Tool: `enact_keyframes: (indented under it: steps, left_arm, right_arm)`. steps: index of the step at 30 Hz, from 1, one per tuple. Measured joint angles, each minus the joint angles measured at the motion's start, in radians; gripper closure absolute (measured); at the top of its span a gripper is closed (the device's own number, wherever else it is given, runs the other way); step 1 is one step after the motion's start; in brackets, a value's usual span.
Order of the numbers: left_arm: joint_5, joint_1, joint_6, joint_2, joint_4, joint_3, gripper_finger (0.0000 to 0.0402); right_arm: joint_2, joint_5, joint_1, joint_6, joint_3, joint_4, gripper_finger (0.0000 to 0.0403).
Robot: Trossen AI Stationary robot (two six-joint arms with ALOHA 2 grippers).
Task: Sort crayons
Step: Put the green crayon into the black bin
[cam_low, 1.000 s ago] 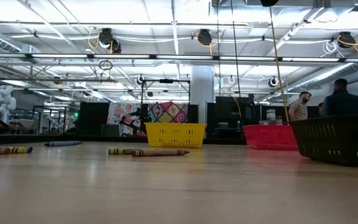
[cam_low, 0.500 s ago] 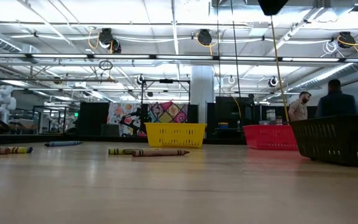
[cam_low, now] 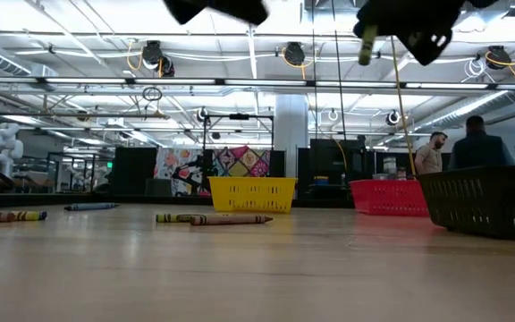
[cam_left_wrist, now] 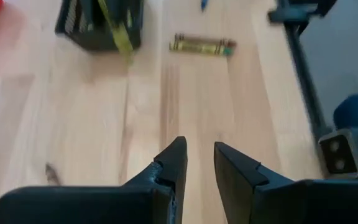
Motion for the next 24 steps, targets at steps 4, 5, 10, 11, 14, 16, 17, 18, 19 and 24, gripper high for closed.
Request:
enact_keyframes:
  steps: [4, 5, 10, 11, 14, 16, 17, 18, 19, 24]
  left_arm:
    - [0.005, -0.002, -0.025, 0.000, -0.063, 0.000, 0.0315]
    - [0.005, -0.002, -0.025, 0.000, -0.075, 0.000, 0.0315]
    - [0.026, -0.002, -0.051, 0.000, -0.101, 0.000, 0.0315]
    - [0.031, -0.002, -0.051, 0.000, -0.102, 0.000, 0.0315]
    - [0.044, -0.002, -0.051, 0.000, -0.107, 0.000, 0.0315]
    - [0.048, -0.002, -0.051, 0.000, -0.116, 0.000, 0.0315]
    - [0.049, -0.002, -0.051, 0.000, -0.127, 0.000, 0.0315]
    - [0.049, -0.002, -0.051, 0.000, -0.134, 0.000, 0.0315]
    - [0.049, -0.002, -0.051, 0.000, -0.136, 0.000, 0.0315]
    - [0.049, -0.002, -0.051, 0.000, -0.150, 0.000, 0.0315]
  right_arm:
    - [-0.057, -0.004, 0.000, 0.098, 0.000, -0.153, 0.0402]
    - [-0.070, -0.006, 0.000, 0.129, 0.000, -0.197, 0.0402]
    - [-0.131, -0.051, 0.000, 0.314, 0.000, -0.486, 0.0402]
    - [-0.141, -0.066, 0.000, 0.346, 0.000, -0.540, 0.0402]
    - [-0.152, -0.115, 0.000, 0.421, 0.000, -0.664, 0.0402]
    - [-0.152, -0.158, 0.000, 0.453, 0.000, -0.729, 0.0402]
    - [-0.152, -0.180, 0.000, 0.466, 0.000, -0.754, 0.0402]
    - [-0.152, -0.203, 0.000, 0.477, 0.000, -0.778, 0.0402]
    - [-0.152, -0.225, 0.000, 0.488, 0.000, -0.802, 0.0402]
    - [-0.152, -0.289, 0.000, 0.496, 0.000, -0.887, 0.0402]
